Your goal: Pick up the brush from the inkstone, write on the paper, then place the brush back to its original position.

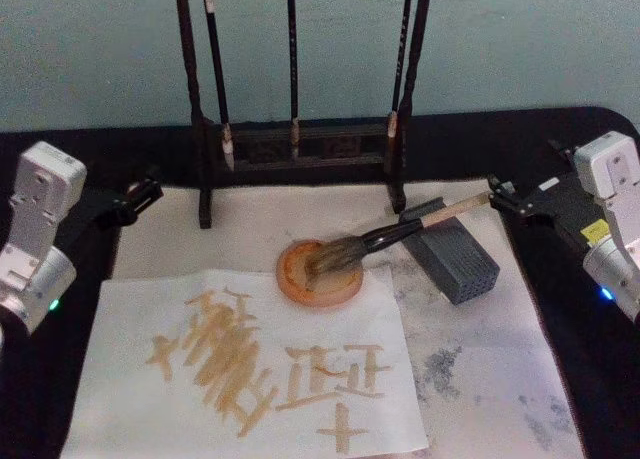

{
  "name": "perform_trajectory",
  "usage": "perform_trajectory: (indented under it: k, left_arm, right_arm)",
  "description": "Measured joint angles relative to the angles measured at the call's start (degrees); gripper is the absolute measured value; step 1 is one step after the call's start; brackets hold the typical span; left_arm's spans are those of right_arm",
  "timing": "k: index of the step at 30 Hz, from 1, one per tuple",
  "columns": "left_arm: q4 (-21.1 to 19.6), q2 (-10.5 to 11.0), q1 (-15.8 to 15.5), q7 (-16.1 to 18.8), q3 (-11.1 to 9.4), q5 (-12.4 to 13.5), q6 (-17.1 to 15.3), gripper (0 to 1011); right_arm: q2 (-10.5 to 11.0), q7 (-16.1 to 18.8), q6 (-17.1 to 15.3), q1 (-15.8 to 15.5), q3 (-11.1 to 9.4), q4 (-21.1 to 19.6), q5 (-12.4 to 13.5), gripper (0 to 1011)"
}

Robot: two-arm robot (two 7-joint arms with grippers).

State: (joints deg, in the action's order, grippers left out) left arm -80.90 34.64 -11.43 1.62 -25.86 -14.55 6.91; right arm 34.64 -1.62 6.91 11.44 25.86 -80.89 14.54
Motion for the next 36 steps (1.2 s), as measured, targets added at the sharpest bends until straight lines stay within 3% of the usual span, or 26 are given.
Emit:
perform_trajectory:
  k: [36]
  left_arm:
    - [0.0,0.0,0.0,0.0,0.0,0.0,0.0,1002]
  right_arm:
    - [0.0,0.0,0.0,0.0,0.0,0.0,0.0,1001]
